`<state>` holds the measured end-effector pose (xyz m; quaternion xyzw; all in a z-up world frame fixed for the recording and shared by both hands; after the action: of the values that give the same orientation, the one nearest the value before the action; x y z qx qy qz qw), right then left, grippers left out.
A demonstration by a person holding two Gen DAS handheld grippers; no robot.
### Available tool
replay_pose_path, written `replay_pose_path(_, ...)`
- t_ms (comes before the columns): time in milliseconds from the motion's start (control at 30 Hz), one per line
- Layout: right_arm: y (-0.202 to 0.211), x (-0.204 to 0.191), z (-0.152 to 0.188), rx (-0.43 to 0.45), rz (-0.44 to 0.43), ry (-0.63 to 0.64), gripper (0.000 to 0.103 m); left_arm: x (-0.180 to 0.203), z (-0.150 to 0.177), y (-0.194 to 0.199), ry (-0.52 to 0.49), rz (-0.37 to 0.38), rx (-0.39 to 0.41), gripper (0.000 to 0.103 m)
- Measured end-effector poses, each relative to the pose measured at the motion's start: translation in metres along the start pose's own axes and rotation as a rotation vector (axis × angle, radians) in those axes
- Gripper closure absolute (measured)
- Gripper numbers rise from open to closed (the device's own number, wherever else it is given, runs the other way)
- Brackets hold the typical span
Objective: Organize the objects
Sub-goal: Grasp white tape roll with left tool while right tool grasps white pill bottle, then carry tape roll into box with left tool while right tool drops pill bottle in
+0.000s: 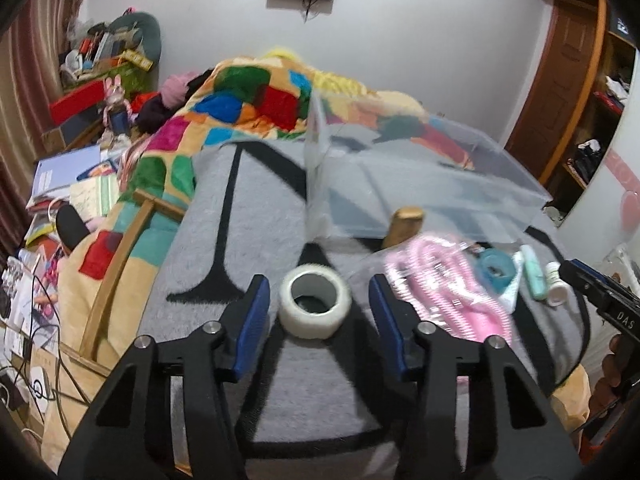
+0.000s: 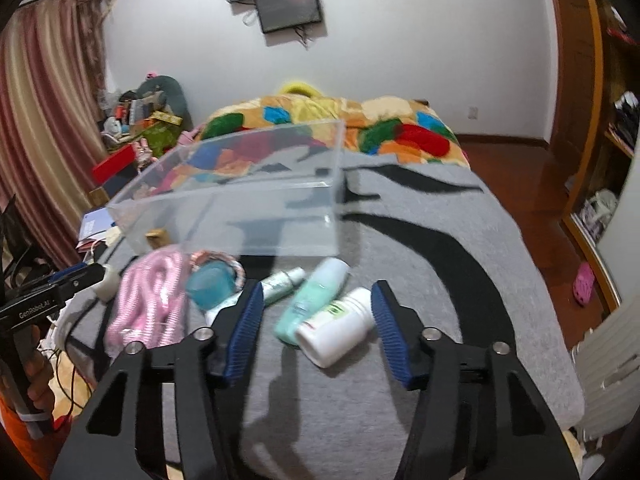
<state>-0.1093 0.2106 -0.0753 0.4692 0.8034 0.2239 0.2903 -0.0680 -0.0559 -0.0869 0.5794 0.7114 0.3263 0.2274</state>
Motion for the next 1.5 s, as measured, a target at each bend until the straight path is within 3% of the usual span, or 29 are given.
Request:
replay_pose_path(133,-0.011,0.010,0.008,-0.045,-0.005,-0.036,0.059,-0.002,0.008,-0.018,0.003,-0.004,-0.040,0.062)
replay_pose_path(300,-0.017,0.018,0.014,-0.075,-0.006,-0.069,0.072,0.002,0.008,-0.017,-0.028,-0.037,-0.002,0.065)
replay_pose_path(467,-0.014,0.020,0.014,-0.061,-0.005,-0.072,0.076,0.004,0.002,-0.006,-0.042,-0.053,0.039,0.065)
replay_pose_path(733,0.005,0.002,-0.010,0.005,-0.032,-0.025,0.076,0.014,-0.033,0.024,-0.062,0.007,0.121,0.065)
replay_pose_path(967,0.010,-0.026,-0.051,0.062,-0.095,0.046,0.076,0.030,-0.073,0.032,-0.089,0.037,0.171,0.065)
replay_pose_path(1200,-0.015,-0.042,-0.086,0.059,-0.124,0.080,0.076,0.042,-0.098,0.003,-0.116,0.062,0.109,0.065)
replay_pose_path(1500,-0.074,-0.038,-0.102,-0.069,-0.120,0.058,0.076,0.057,-0.107,-0.050,-0.162,0.054,-0.004,0.065)
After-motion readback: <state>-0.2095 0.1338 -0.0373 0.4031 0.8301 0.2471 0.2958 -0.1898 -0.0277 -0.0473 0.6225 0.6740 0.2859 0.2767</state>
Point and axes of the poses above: each gripper's, at about its wrist camera, not at the fingertips, and y roughly against the way its jaws point, x to its right, z to its underside, the point moved 7 cm from there along -y, roughly the way its jaws point, and after that the axes turned 7 degrees about -z, right-handed, at the moved point
